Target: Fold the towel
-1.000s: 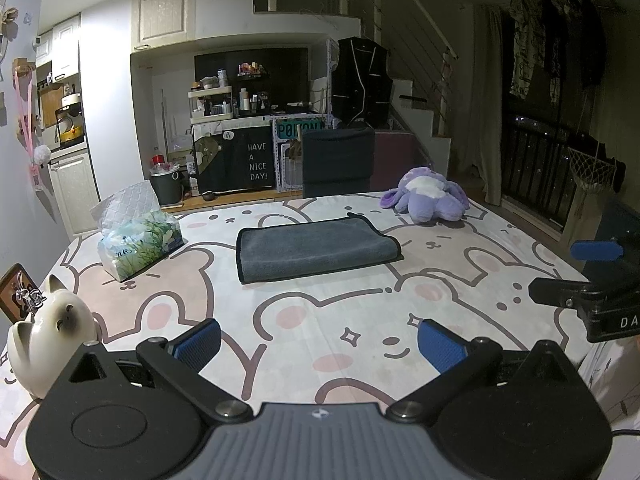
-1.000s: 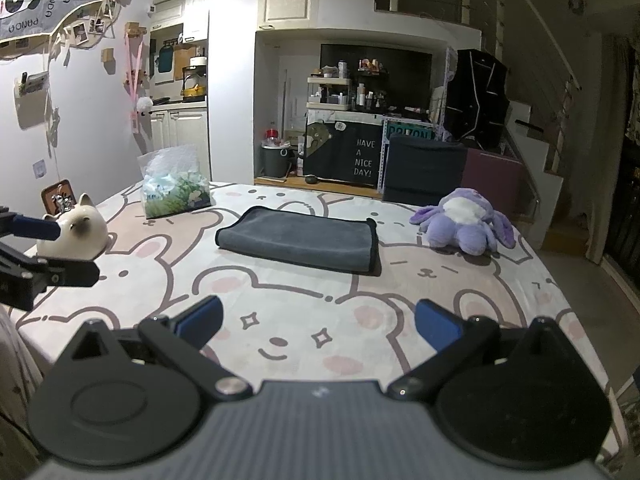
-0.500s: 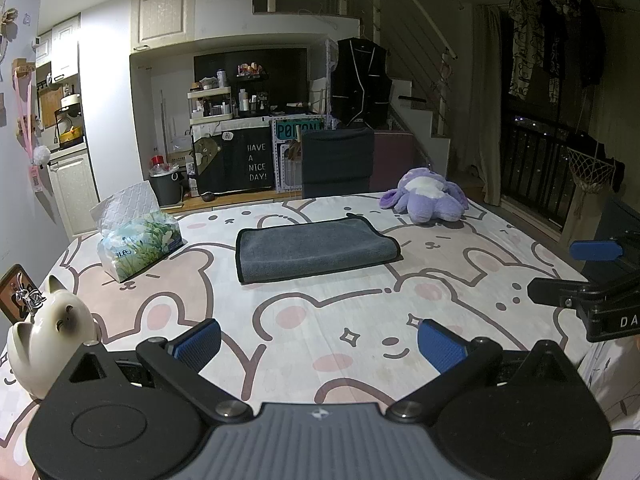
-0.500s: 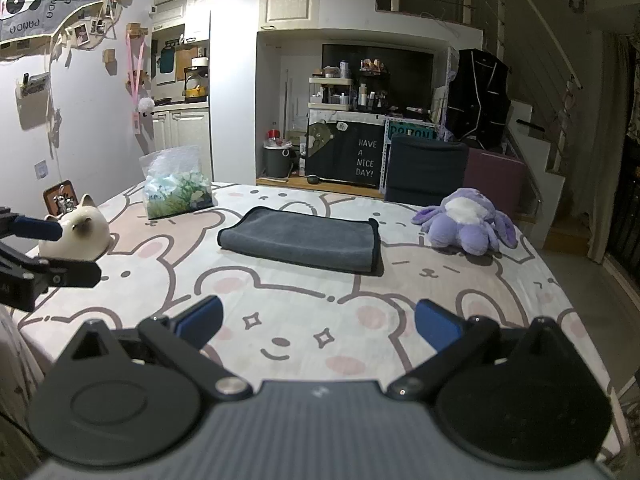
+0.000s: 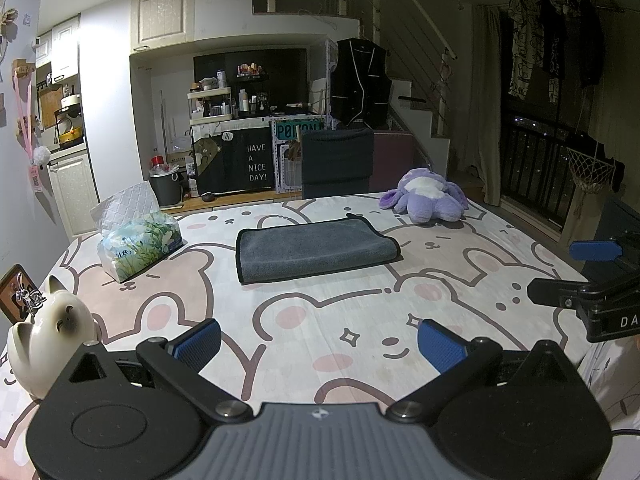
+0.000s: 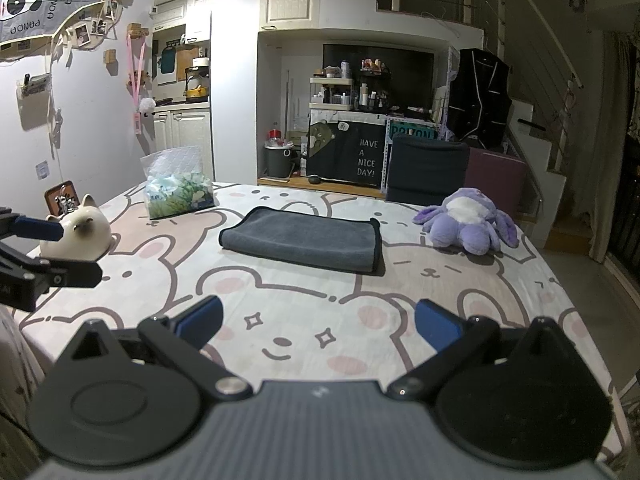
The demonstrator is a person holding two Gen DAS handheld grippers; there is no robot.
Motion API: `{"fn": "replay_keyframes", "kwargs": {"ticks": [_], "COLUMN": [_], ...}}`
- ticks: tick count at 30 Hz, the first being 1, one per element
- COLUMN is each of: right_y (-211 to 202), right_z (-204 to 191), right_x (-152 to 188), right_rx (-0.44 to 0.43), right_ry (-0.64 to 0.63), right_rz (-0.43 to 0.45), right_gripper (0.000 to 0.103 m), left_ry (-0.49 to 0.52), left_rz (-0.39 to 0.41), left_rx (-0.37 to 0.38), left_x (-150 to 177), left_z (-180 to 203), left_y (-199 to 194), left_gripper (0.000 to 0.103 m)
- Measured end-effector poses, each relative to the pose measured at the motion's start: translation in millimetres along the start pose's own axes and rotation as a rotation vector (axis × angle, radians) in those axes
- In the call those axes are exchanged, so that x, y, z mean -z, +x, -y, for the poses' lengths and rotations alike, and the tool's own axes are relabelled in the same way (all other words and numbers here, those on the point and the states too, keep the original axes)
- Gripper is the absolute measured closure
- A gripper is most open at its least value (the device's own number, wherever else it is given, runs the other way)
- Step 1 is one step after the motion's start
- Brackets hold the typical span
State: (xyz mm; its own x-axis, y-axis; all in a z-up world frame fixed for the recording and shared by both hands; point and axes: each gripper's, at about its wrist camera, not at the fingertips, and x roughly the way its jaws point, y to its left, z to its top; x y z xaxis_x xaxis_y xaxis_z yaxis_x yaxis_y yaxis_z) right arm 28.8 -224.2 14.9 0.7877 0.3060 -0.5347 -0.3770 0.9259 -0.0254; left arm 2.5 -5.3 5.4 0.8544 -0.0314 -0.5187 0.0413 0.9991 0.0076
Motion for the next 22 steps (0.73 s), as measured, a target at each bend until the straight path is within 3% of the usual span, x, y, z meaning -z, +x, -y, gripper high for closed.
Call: {"fn": "replay_keyframes", "kwargs": {"ticks": [22], "right_y": [-2.7], "right_z": [-0.1], "right_x": [1.5], "right_rx": [-0.012], "right_ry": [0.014], "right_rz": [0.010], "right_gripper": [0.000], "left_ry": [0.001], "left_rz": [-0.005], "left_rx": [-0.013], "left_x": [-1.7], "left_z": [-8.1], "left_y": [-1.8], "left_gripper": [0.000]}}
